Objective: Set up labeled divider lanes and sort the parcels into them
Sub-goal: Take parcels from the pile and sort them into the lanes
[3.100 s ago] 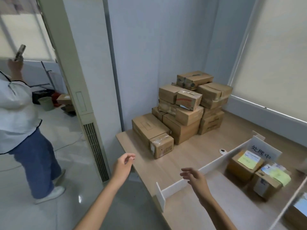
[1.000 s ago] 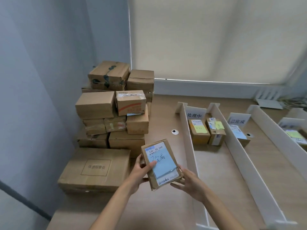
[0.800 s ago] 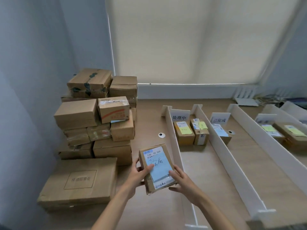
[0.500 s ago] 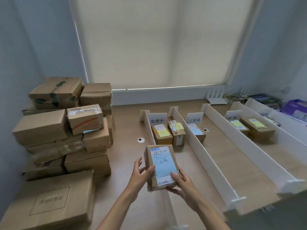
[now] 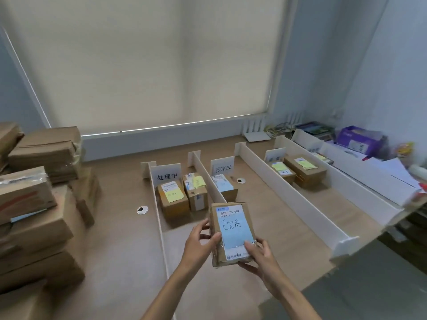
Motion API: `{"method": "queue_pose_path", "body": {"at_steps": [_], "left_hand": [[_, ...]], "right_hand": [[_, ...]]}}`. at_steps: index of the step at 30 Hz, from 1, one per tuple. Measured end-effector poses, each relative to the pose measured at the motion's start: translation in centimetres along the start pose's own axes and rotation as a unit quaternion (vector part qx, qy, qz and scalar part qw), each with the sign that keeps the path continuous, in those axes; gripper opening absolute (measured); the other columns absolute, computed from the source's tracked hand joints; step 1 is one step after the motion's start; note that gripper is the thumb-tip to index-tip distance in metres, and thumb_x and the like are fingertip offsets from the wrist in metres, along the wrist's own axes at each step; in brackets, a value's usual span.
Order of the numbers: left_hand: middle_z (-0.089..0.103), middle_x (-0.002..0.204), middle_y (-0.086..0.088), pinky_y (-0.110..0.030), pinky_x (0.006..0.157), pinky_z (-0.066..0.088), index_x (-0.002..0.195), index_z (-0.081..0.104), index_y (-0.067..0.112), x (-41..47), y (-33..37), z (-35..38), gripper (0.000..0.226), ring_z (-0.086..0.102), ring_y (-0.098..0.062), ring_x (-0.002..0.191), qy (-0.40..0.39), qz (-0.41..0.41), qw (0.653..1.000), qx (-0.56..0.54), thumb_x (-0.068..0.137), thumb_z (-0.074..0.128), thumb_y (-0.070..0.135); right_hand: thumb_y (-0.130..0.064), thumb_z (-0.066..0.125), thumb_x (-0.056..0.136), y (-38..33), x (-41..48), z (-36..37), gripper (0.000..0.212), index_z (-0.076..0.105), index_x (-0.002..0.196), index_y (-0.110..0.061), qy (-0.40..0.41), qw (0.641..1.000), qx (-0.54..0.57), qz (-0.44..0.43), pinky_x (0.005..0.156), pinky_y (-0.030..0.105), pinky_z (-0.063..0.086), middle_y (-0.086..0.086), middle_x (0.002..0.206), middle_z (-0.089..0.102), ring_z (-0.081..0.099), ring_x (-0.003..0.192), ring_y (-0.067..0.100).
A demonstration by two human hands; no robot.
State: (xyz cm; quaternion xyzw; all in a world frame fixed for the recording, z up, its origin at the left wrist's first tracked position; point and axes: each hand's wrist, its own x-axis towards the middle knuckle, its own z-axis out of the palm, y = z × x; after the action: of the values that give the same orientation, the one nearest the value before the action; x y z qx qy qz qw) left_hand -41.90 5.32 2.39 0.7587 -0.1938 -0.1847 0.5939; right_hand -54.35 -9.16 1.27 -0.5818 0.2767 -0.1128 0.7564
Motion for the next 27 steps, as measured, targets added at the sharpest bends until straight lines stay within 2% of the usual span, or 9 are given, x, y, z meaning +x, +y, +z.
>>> {"method": "queue_pose_path", "body": {"at_steps": [3,8,11,13,16,18,21,24,27], "left_hand": [[0.054,0.118,0.012,-0.015,0.065,0.052,0.119,0.045,0.033,2.4,1.2,5.1,0.039,0.056,-0.002,0.099,0.013,-0.012,1.0,-0.011,0.086,0.065,0.034],[0.055,0.124,0.001,-0.026,0.079,0.056,0.119,0.048,0.035,6.5,3.1,13.9,0.031,0.057,-0.003,0.098,0.044,-0.018,0.999,-0.023,0.091,0.06,0.029],[0.054,0.124,0.0,-0.013,0.072,0.052,0.136,0.04,0.027,7.9,4.7,18.3,0.05,0.057,-0.003,0.099,0.054,-0.008,0.998,-0.018,0.09,0.06,0.026],[0.041,0.133,0.011,-0.006,0.069,0.049,0.147,0.02,0.028,8.4,5.6,20.9,0.073,0.05,-0.004,0.111,0.032,0.014,0.999,0.0,0.088,0.063,0.028],[0.01,0.149,0.018,-0.002,0.098,0.03,0.149,0.011,0.033,9.5,5.1,24.0,0.084,0.019,0.001,0.138,-0.022,0.105,0.984,0.141,0.086,0.066,0.031],[-0.014,0.155,0.011,-0.01,0.109,0.022,0.151,0.01,0.028,10.7,3.7,25.9,0.082,-0.002,-0.006,0.144,-0.064,0.141,0.954,0.256,0.089,0.063,0.029],[-0.03,0.151,0.007,-0.029,0.111,0.027,0.15,-0.008,0.023,12.7,1.0,28.4,0.083,-0.019,-0.024,0.144,-0.115,0.082,0.912,0.385,0.094,0.052,0.028],[-0.029,0.153,0.001,-0.035,0.113,0.024,0.149,-0.013,0.018,14.9,-1.6,30.2,0.079,-0.022,-0.03,0.143,-0.152,0.005,0.901,0.406,0.097,0.046,0.029],[-0.027,0.153,0.003,-0.036,0.112,0.027,0.149,-0.012,0.017,17.7,-3.6,31.1,0.072,-0.02,-0.031,0.143,-0.167,-0.019,0.891,0.422,0.099,0.039,0.022]], "right_hand": [[-0.024,0.059,0.091,-2.0,2.5,-4.8,0.031,0.045,0.117,-0.016,-0.001,1.0,-0.016,-0.01,0.085,0.038,0.055,0.007,0.105,0.066,0.066,0.087,0.013],[-0.023,0.053,0.095,-5.6,6.8,-13.6,0.023,0.054,0.116,-0.015,-0.004,0.999,-0.049,-0.02,0.09,0.039,0.054,0.01,0.113,0.064,0.064,0.094,0.014],[-0.023,0.052,0.096,-7.2,9.1,-17.8,0.024,0.053,0.12,-0.021,-0.001,0.998,-0.056,-0.025,0.091,0.04,0.054,0.006,0.113,0.066,0.064,0.103,0.018],[-0.024,0.049,0.098,-7.8,10.7,-19.8,0.026,0.049,0.123,-0.027,0.005,0.998,-0.061,-0.024,0.085,0.036,0.055,0.001,0.112,0.066,0.063,0.104,0.017],[-0.022,0.042,0.1,-7.9,13.2,-21.8,0.025,0.044,0.125,-0.029,0.015,0.998,-0.056,-0.006,0.074,0.031,0.054,0.001,0.114,0.062,0.062,0.1,0.017],[-0.016,0.041,0.101,-7.2,15.3,-22.7,0.024,0.044,0.122,-0.026,0.021,0.998,-0.049,0.016,0.069,0.031,0.054,0.002,0.11,0.063,0.064,0.093,0.019],[-0.014,0.038,0.101,-4.8,19.0,-23.5,0.022,0.045,0.119,-0.023,0.032,0.995,-0.056,0.07,0.067,0.034,0.052,0.004,0.105,0.063,0.064,0.088,0.022],[-0.01,0.037,0.1,-1.9,22.6,-24.1,0.029,0.045,0.128,-0.01,0.049,0.99,-0.074,0.106,0.082,0.043,0.052,0.011,0.113,0.061,0.062,0.1,0.031],[-0.004,0.036,0.1,-0.3,25.8,-24.3,0.027,0.044,0.125,-0.011,0.073,0.988,-0.06,0.122,0.075,0.033,0.052,0.012,0.113,0.057,0.058,0.101,0.03]]}}
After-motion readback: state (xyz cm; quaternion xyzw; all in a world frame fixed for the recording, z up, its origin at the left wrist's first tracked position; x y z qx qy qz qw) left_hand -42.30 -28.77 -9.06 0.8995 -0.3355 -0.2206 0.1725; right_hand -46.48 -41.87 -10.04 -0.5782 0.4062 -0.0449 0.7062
